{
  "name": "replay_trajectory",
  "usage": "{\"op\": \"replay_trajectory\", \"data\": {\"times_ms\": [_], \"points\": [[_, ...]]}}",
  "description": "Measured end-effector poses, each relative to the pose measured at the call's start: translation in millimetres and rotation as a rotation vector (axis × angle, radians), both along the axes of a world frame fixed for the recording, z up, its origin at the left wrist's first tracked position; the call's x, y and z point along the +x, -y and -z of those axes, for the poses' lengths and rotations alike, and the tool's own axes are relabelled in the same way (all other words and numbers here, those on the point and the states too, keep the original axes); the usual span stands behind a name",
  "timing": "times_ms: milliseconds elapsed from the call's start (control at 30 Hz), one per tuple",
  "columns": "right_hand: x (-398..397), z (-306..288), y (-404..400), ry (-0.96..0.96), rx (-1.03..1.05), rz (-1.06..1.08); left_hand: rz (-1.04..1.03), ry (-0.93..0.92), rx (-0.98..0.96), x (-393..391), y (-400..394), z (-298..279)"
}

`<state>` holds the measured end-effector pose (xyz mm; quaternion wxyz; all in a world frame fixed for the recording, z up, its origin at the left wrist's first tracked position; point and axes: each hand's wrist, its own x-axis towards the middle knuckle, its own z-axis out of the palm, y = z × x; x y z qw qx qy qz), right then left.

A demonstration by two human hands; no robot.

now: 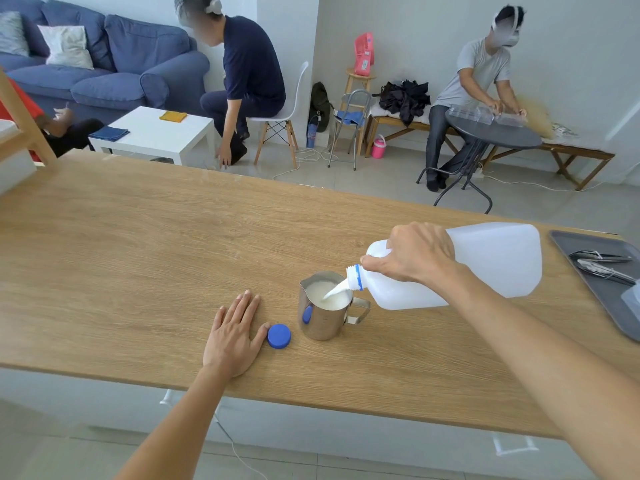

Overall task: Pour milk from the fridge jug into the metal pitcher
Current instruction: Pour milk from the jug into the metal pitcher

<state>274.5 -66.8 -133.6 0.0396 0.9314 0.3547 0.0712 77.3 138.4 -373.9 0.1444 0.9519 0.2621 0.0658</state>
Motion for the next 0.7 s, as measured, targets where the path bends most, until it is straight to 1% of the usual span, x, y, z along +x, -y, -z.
{"op": "replay_trajectory", "data": {"times_ms": [400, 700], "points": [[-2, -4, -2, 0.011, -0.015, -0.006, -0.010, 0.009, -0.003, 0, 0, 2], [6, 6, 3, -0.094, 0.139, 0.079, -0.006, 0.002, -0.003, 0, 0, 2]]}}
